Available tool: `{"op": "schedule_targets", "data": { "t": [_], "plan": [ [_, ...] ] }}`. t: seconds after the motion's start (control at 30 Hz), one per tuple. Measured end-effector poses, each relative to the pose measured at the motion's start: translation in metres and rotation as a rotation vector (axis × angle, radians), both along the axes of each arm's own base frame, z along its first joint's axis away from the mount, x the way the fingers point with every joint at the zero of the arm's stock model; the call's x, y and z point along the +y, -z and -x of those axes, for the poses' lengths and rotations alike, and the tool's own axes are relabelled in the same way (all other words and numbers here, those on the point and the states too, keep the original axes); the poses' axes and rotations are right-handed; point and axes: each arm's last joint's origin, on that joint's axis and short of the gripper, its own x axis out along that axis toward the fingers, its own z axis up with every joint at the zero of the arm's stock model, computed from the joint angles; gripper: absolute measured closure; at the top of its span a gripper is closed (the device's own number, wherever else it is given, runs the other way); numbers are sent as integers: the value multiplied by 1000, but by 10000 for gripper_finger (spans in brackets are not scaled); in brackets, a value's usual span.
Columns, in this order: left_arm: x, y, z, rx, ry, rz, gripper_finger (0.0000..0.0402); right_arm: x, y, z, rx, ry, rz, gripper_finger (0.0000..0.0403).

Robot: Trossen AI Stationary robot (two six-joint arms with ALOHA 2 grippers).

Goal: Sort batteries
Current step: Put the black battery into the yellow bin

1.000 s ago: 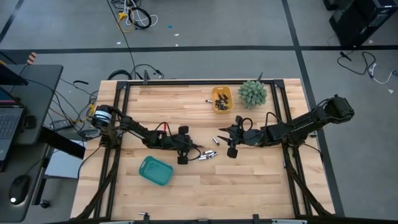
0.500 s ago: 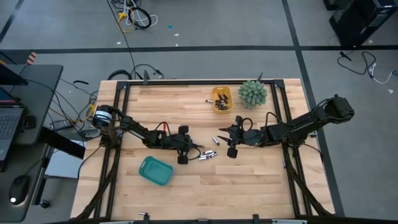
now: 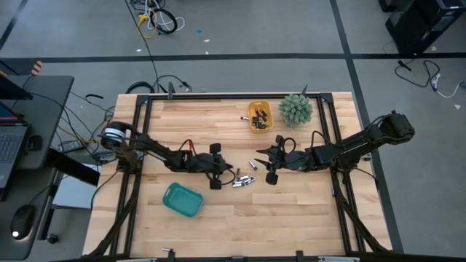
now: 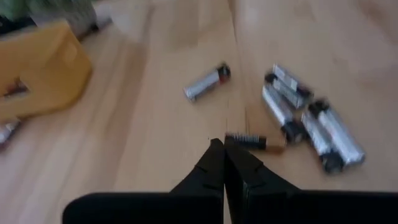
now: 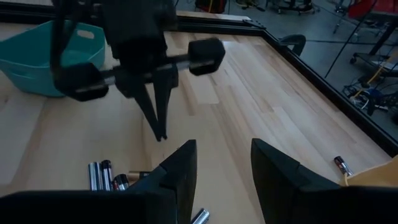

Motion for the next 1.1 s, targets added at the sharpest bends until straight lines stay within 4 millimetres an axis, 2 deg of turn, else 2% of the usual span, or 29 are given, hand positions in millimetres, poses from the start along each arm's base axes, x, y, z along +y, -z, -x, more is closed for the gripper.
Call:
{"op": "schedule_targets", "data": {
  "t": [0.13, 0.33, 0.7, 0.87, 1.1],
  "plan": [
    [0, -12, 1, -42, 21, -15, 401, 0, 0, 0, -1, 0, 0, 266],
    [1, -11, -1, -59, 11, 68, 392, 0, -1, 0, -12, 8, -18, 266],
    [-2, 11, -7, -101, -131, 260, 328, -1, -1, 0, -29, 52, -19, 266],
    [-9, 18, -12, -117, -109, 270, 291, -1, -1, 0, -29, 51, -19, 266],
    [-15, 22, -25, -133, -175, 257, 237, 0, -1, 0, -35, 56, -35, 266]
  ]
}}
